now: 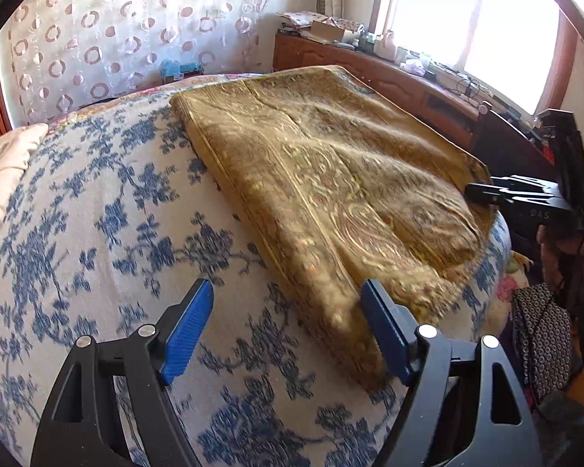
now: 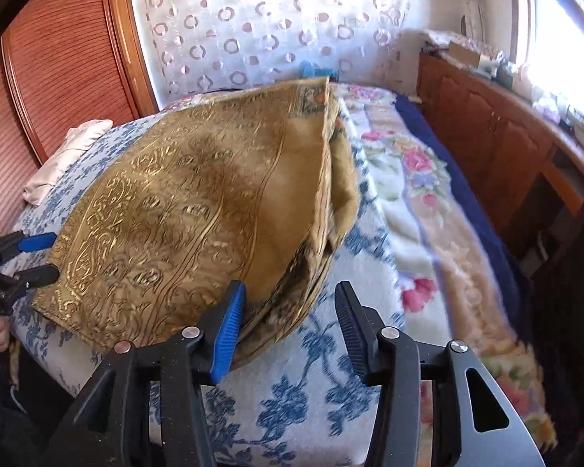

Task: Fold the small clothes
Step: 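Lift the held edge with the right gripper, fold it over, then open, then grasp one end of the folded shirt with the left gripper while the right gripper grasps the other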

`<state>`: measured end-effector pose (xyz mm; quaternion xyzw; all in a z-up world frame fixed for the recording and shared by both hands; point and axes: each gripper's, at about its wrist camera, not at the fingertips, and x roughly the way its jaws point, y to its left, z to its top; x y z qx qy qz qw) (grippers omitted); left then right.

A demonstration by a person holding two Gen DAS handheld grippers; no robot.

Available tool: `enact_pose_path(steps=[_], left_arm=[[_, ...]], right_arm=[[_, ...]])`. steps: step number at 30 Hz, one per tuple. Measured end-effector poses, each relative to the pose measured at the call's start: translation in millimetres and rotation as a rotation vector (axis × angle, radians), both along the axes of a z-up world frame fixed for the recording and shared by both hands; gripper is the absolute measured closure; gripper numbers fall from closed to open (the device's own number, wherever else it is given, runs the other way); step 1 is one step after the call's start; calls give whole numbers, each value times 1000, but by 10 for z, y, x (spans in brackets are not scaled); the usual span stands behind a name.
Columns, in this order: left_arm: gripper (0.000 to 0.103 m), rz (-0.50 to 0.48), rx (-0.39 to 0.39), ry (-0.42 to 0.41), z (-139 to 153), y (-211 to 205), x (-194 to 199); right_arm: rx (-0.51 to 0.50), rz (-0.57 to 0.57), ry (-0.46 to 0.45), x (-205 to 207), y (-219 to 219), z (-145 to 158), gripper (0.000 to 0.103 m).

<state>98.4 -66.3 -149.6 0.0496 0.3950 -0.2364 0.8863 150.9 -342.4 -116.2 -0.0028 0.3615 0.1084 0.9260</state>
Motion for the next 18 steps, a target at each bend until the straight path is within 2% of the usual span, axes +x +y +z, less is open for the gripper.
enact_pose_path(steps=[5,9,12,13,14,15,16,18], left_arm=[[35,-24,-33,33,-41,26,-109],[48,-30,-48,33,-47,25,-165],[51,-38,-59,32,-51,0,-191],[52,-39,-58,30,-51,-14,-194],[58,-42,-58,30,-51,-28,-195],[71,-49,-62,35,-55,-44,-196],[79,-58,-70,47,-60,-58,-188],[90,-79,-80,56,-39,-88,-192]], right_arm=[[21,24,25,-32,59,-20,53],[20,34,22,-50,107,-19,53],[4,38,11,-42,137,-41,53],[10,38,7,-32,126,-49,57],[11,37,0,-26,123,-64,61],[11,37,-6,-21,122,-77,72],[13,40,-10,-16,123,-86,88],[26,63,-10,-11,136,-106,94]])
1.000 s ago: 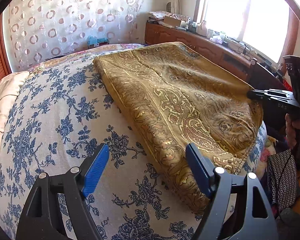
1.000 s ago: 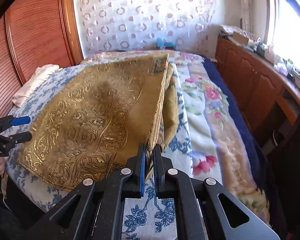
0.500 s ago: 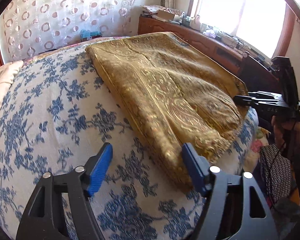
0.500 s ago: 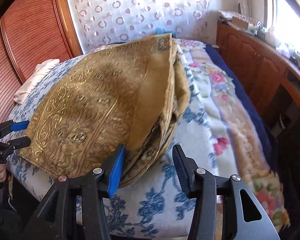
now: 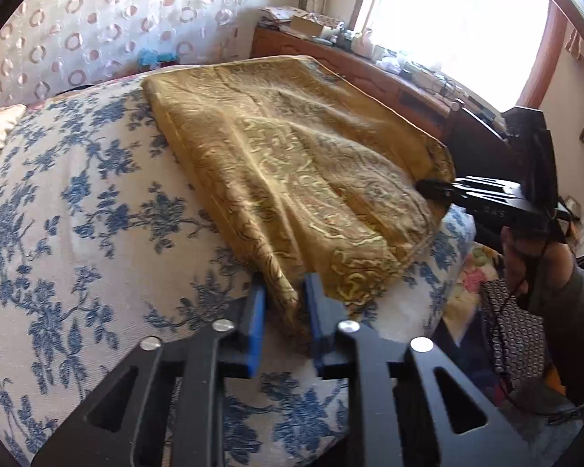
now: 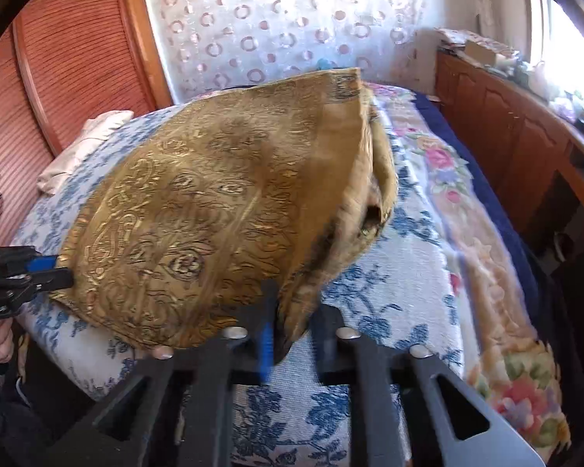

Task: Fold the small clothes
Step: 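Grasp one end of the folded shirt with the left gripper while the right gripper grasps the other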

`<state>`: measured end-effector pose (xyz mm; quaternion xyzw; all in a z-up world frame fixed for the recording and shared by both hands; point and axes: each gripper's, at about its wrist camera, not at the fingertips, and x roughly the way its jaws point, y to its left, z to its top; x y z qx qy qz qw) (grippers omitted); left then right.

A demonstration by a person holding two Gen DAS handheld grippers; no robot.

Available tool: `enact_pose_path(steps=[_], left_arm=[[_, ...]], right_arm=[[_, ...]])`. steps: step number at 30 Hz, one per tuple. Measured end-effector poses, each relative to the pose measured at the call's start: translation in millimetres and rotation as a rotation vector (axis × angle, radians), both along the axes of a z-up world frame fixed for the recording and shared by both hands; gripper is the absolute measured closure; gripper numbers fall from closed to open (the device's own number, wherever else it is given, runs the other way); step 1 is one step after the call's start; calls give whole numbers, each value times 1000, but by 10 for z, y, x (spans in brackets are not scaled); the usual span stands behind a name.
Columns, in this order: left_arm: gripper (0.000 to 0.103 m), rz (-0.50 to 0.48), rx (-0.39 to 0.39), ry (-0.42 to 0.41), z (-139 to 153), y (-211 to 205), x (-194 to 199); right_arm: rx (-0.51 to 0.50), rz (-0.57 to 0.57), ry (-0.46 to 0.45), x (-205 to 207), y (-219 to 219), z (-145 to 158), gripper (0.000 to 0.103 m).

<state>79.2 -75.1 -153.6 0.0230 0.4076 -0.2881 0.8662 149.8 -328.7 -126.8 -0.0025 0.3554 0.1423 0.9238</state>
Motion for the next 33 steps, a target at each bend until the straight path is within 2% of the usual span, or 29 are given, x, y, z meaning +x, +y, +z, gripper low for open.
enact_pose_path(steps=[2,4,8,12,14,17,20,25,28,29,31,32,33], left_arm=[[93,-16,-20,-15,96,-5,-10],[94,-31,-85,-37,274,34,-2],[95,-37,-183,-99,708,70,164],[95,-2,-191,-180,1053,37,548],[95,25,-200,-194,1170,26,814],[95,77,-175,-212,1246,10,1149],[95,147,-126,-219,1225,28,1518],[91,183,-122,-154,1073,175,1959],[68,203,-88,-141,974,240,2078],[56,215,-72,-143,951,261,2102],[45,228,-61,-140,910,313,2142],[34,227,-62,-137,887,337,2164],[28,223,-62,-134,871,334,2186]], right_arm=[[28,18,-4,1,-39,27,96],[92,33,-21,-19,-141,117,96],[204,57,-97,-12,-318,487,97],[250,78,-168,209,-346,889,97],[243,79,-197,421,-312,1059,97],[232,70,-194,873,-223,1204,96],[220,56,-163,1361,-103,1218,96],[136,46,-124,1937,219,1084,96],[107,42,-102,2168,332,1006,96],[105,40,-90,2231,367,1005,93],[100,39,-63,2375,424,1041,86],[89,38,-44,2437,434,1064,86],[84,34,-38,2484,444,1076,83]])
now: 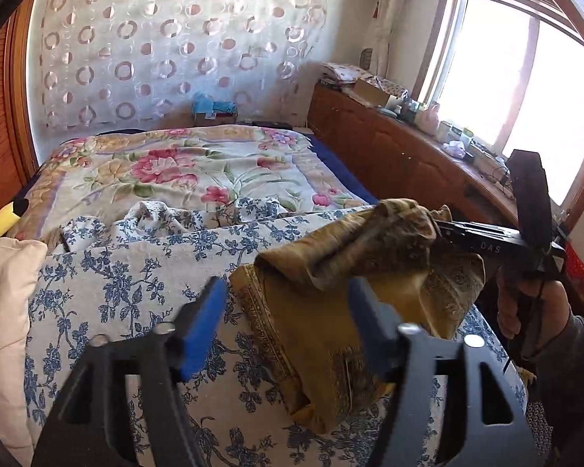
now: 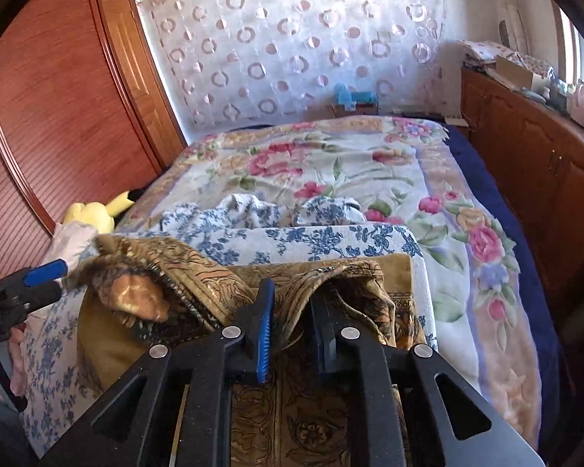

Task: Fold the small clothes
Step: 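Grasp one end of the folded shirt with the left gripper while the right gripper grasps the other, then lift the folded shirt with both grippers and carry it toward the yellow plush toy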

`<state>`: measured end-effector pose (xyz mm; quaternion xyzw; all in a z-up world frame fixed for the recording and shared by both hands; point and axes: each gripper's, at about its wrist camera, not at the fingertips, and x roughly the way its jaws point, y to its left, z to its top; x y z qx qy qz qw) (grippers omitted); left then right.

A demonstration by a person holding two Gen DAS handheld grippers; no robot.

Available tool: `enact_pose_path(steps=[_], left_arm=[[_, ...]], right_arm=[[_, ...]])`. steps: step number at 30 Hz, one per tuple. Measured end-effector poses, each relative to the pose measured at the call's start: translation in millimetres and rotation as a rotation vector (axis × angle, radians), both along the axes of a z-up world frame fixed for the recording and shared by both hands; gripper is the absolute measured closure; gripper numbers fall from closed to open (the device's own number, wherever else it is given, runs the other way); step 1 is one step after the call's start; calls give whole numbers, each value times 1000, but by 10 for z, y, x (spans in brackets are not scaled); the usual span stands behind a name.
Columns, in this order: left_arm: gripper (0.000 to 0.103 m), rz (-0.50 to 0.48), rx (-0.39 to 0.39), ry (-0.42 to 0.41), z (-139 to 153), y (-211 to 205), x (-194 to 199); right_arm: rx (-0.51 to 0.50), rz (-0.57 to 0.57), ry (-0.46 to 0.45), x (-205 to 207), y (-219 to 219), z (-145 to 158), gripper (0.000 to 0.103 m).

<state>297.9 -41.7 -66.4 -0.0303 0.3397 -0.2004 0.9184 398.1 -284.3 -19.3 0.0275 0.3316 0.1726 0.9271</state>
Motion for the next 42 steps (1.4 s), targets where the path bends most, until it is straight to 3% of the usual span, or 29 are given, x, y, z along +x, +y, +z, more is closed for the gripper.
enact_pose_path(steps=[2,3,4,9,14,18,22,26,28,30,32,33,36,42], left_arm=[[27,-9,2,13,-58,-6,41],[27,-15,7,26,-102,-24,74],[27,-21,12,41,-155,-50,106],[27,-41,62,104,-379,-185,220],[27,-40,68,162,-522,-192,319],[27,-43,50,200,-630,-191,350],[31,-60,14,209,-646,-205,349],[46,-82,21,214,-653,-263,342],[53,-89,8,224,-646,-267,347],[73,-91,-24,243,-642,-243,357],[84,-103,-56,239,-601,-230,332],[88,-106,-58,227,-571,-238,304],[93,-127,-66,163,-402,-242,143],[94,-101,-135,26,116,131,-390]], right_arm=[[-4,-3,-7,81,-25,104,70],[-7,-5,-18,84,-32,154,54],[-9,-2,-34,61,-31,207,45],[-84,-6,-81,-73,-73,352,43],[-199,-75,-7,-246,-180,20,42],[-138,-92,95,-242,-299,-250,41],[-57,-89,131,-235,-298,-325,41],[-60,-54,132,-237,-200,-372,41],[-83,-43,109,-293,-158,-370,51],[-80,-30,111,-333,-149,-349,59],[-73,-15,120,-296,-159,-386,67],[-76,-2,122,-310,-160,-356,77],[-97,21,82,-390,-150,-246,86],[-117,123,-94,-724,241,341,88]])
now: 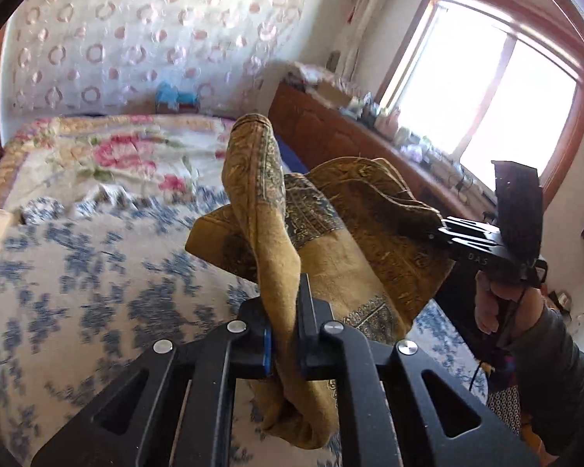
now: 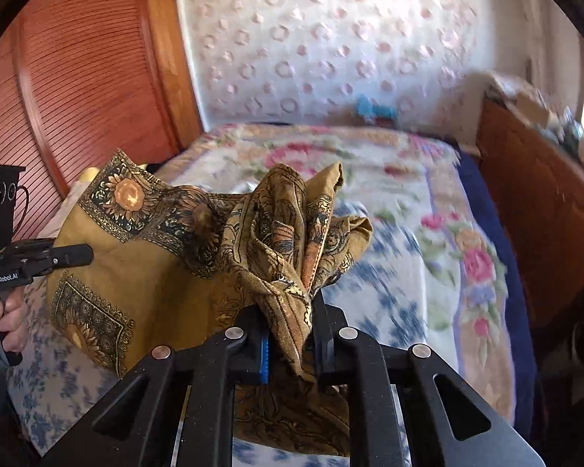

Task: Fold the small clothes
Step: 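Lift the folded shirt with both grippers and carry it toward the yellow plush toy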

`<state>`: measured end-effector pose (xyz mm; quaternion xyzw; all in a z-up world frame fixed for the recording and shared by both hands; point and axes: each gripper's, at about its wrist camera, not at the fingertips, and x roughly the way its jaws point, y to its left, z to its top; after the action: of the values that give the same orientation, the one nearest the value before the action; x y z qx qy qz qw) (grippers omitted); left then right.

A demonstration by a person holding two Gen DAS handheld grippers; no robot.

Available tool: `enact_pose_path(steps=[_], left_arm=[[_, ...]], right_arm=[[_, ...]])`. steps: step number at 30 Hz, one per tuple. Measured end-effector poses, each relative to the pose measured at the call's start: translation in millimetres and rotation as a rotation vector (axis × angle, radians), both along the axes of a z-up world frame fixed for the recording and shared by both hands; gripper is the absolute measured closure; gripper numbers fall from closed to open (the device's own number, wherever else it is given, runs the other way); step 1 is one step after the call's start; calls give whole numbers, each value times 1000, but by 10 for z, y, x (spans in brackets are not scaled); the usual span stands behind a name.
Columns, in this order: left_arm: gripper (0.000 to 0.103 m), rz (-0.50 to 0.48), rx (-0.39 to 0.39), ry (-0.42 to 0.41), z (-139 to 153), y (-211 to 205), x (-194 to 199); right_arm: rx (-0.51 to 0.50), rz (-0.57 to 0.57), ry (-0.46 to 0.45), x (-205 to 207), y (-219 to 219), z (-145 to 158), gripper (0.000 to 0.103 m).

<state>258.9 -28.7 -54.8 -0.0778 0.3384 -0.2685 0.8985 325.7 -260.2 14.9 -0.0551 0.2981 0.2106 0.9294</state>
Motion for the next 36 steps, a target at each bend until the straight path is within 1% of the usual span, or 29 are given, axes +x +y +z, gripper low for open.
enact_pose_path(steps=[2,5,8,10,13,15,17,20,22,23,24,25,26,27,29,30,31,32,33,34,35,36], left_arm=[[93,51,-7,-31,149,278,-203],[94,158,-31,-71,352,867,-498],[94,273,-26,-105,478,1410,-769],[94,343,-21,-119,512,1705,-914],[94,449,-29,-126,506,2139,-1112],[94,507,-33,-121,446,2350,-1180],[94,563,-40,-113,353,2521,-1247],[94,604,-82,-97,184,2602,-1327],[94,619,-95,-90,99,2638,-1338],[94,626,-149,-70,61,2654,-1338],[94,627,-173,-51,2,2655,-1320],[94,627,-182,-37,-56,2676,-1300],[94,639,-180,-25,-101,2683,-1274],[94,656,-171,-11,-166,2674,-1246],[94,679,-179,20,-271,2724,-1217],[94,687,-178,32,-315,2746,-1214],[94,694,-172,44,-343,2749,-1212],[94,703,-160,56,-381,2758,-1225],[94,712,-148,66,-412,2757,-1227],[94,720,-137,73,-419,2760,-1245],[93,726,-129,74,-433,2755,-1247],[90,734,-116,77,-433,2753,-1273]], right_arm=[[-13,63,-41,-65,294,193,88],[-25,171,-82,-64,820,418,88],[-32,282,-105,40,1433,562,88],[-36,346,-111,112,1837,619,88],[-53,436,-119,219,2495,674,88],[-74,482,-118,288,2943,687,88],[-99,517,-118,407,3289,654,88],[-145,560,-100,664,3748,571,88],[-161,567,-90,772,3970,508,88],[-172,574,-84,832,4070,468,88],[-182,572,-82,888,4163,434,88],[-191,570,-71,974,4252,401,88],[-203,570,-58,1132,4303,367,88],[-211,568,-52,1197,4370,326,87],[-213,551,-41,1384,4487,233,84],[-221,538,-44,1405,4623,185,79],[-228,523,-52,1407,4609,175,70],[-231,492,-60,1445,4615,111,67],[-218,465,-67,1442,4605,98,61],[-202,431,-79,1429,4585,99,57],[-190,390,-106,1346,4556,122,57],[-164,373,-127,1293,4497,150,57]])
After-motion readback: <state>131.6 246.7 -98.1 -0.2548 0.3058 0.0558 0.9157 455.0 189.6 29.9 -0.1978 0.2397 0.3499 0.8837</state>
